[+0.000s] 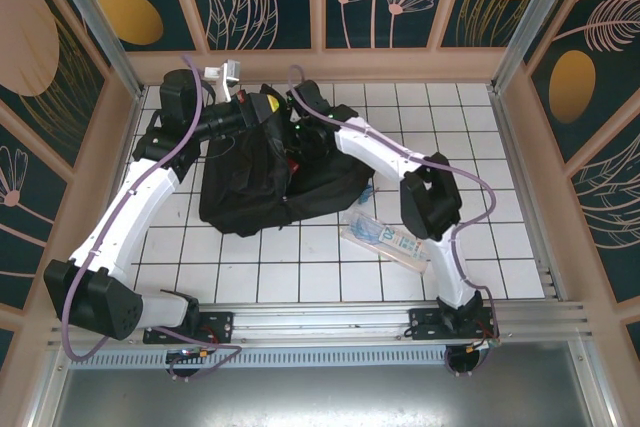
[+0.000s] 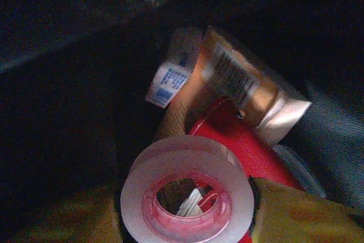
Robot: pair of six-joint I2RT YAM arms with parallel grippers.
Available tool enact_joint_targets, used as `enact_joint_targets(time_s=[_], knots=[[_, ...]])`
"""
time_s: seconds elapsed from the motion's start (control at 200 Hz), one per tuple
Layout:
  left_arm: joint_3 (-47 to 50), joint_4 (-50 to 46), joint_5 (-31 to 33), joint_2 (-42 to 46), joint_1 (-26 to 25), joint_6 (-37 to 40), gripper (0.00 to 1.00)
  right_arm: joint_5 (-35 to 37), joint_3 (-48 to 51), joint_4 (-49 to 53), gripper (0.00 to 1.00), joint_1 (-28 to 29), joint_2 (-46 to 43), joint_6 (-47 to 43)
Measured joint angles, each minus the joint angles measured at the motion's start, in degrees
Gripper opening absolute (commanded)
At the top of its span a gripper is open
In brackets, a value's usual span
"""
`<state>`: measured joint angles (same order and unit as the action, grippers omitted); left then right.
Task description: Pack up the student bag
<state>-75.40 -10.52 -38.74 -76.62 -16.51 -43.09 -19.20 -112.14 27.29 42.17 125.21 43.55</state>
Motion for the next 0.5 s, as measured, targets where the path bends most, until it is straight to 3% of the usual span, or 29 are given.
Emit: enact_joint_targets(time_s=[0.21,0.5], knots=[[0.0,-0.6,0.2,0.0,0.0,1.6,0.00,-5.0,-3.5,-0.5,0.80,1.7,4.5,3.7],[0.0,-1.7,0.2,0.0,0.0,4.6,0.00,-3.7,-2.3,0.0,0.85,1.4,3.1,2.1]])
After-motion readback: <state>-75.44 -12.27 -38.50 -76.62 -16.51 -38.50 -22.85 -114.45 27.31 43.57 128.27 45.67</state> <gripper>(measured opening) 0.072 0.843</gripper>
